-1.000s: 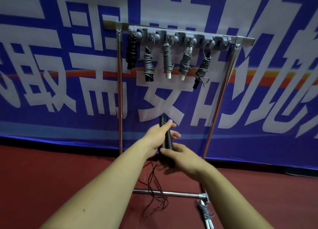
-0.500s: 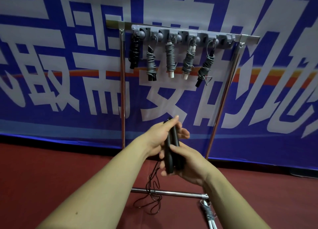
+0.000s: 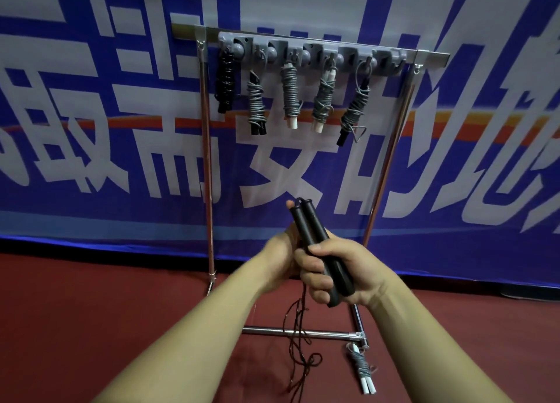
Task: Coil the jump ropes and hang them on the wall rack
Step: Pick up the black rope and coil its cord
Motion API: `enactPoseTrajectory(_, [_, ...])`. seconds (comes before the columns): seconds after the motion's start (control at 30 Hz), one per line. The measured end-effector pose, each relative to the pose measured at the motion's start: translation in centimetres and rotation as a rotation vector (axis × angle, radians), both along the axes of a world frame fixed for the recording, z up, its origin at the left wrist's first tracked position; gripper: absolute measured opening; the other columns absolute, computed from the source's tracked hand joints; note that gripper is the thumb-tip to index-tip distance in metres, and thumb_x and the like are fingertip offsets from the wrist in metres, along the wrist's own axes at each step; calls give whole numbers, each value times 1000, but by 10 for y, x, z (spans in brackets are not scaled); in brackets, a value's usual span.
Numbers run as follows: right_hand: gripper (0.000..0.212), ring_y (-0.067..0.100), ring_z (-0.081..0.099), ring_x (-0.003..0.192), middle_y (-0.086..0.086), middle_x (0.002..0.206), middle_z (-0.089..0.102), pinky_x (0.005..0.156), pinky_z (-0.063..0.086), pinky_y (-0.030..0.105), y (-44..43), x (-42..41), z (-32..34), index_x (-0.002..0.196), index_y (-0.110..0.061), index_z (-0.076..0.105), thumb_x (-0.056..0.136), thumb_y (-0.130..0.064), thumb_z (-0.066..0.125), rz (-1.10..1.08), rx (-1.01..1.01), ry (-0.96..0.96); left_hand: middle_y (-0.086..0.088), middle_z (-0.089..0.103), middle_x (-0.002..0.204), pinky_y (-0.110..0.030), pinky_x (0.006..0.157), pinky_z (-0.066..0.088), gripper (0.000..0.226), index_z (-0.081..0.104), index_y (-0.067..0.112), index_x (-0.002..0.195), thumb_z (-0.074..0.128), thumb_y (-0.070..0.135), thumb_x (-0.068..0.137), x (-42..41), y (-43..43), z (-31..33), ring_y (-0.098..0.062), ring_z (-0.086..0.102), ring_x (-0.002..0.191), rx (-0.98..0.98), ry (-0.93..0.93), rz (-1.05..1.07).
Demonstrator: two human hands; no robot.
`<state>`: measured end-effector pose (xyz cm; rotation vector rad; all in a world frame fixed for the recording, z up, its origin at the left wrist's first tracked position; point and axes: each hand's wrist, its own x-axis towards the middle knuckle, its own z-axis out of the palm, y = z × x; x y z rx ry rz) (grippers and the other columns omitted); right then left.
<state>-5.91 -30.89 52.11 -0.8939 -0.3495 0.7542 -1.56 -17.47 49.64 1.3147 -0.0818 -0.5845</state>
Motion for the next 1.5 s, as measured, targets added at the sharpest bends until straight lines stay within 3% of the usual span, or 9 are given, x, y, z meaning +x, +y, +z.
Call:
enactPoseTrajectory(0.1, [54, 21, 48, 52, 10, 68, 46, 50, 48, 32, -8, 10, 8, 136, -36, 45, 94, -2, 49, -241, -344, -42, 6, 59, 57, -32, 59, 41, 47, 64, 20, 83, 39, 52, 104, -4, -4, -17, -14, 53, 51, 96, -70, 76])
enactPoseTrajectory(0.2, [73, 22, 54, 56, 9, 71, 57, 52, 50, 33, -22, 20, -4, 143, -56, 32, 94, -5, 49, -402, -984, -289, 5, 54, 61, -34, 60, 35, 50, 57, 21, 72, 37, 54, 103, 4, 10, -27, -20, 47, 59, 580, -456, 72])
enactPoseTrajectory(0.33, [77, 20, 64, 69, 6, 105, 67, 59, 56, 31, -29, 27, -25, 151, -56, 17, 94, -14, 46, -276, -1525, -568, 2, 66, 79, -35, 68, 44, 42, 64, 22, 81, 44, 53, 100, 8, 16, -20, -25, 60, 80, 1201, -998, -14])
enactPoseTrajectory(0.43, [68, 20, 67, 75, 2, 115, 67, 68, 60, 36, -28, 26, -30, 144, -58, 29, 91, -17, 43, -25, -1666, -610, 6, 70, 95, -33, 71, 42, 35, 69, 27, 94, 46, 54, 99, 10, 17, -17, -20, 62, 91, 1297, -1266, -147])
enactPoseTrajectory(0.7, [37, 17, 42, 49, 8, 66, 45, 49, 41, 28, -40, 12, -11, 118, -16, 51, 84, 0, 50, 240, -1100, -93, 16, 54, 66, -20, 63, 40, 19, 60, 20, 82, 74, 29, 91, 17, 24, -18, -4, 45, 60, 397, -629, -283])
enactPoseTrajectory(0.87, [43, 17, 39, 50, 10, 69, 39, 45, 39, 26, -27, 5, -27, 110, -30, 53, 86, 5, 47, 138, -535, -14, 1, 42, 70, -22, 53, 36, 25, 55, 21, 75, 63, 37, 91, 19, 21, -15, -10, 39, 56, -64, -167, -238])
enactPoseTrajectory(1.07, [31, 17, 35, 53, 12, 73, 47, 48, 28, 28, -9, 10, -44, 106, -20, 60, 87, 3, 52, -158, -493, -98, 2, 58, 68, -29, 61, 39, 40, 65, 23, 69, 53, 48, 98, 19, 17, -23, -16, 54, 67, -97, -67, 29])
enactPoseTrajectory(1.27, [21, 16, 39, 53, 14, 84, 61, 46, 28, 25, 3, 15, -46, 104, -7, 64, 86, 2, 58, -382, -512, -143, -4, 65, 63, -21, 41, 30, 62, 74, 13, 81, 41, 61, 99, 7, 7, -27, -11, 38, 44, -109, -68, 204])
enactPoseTrajectory(1.5, [17, 18, 46, 52, 14, 78, 57, 44, 30, 26, 5, 27, -39, 95, -6, 67, 81, 3, 64, -694, -540, -72, 14, 55, 49, -30, 54, 34, 56, 66, 30, 63, 40, 64, 99, 7, -3, -44, -8, 46, 50, 287, -292, 297])
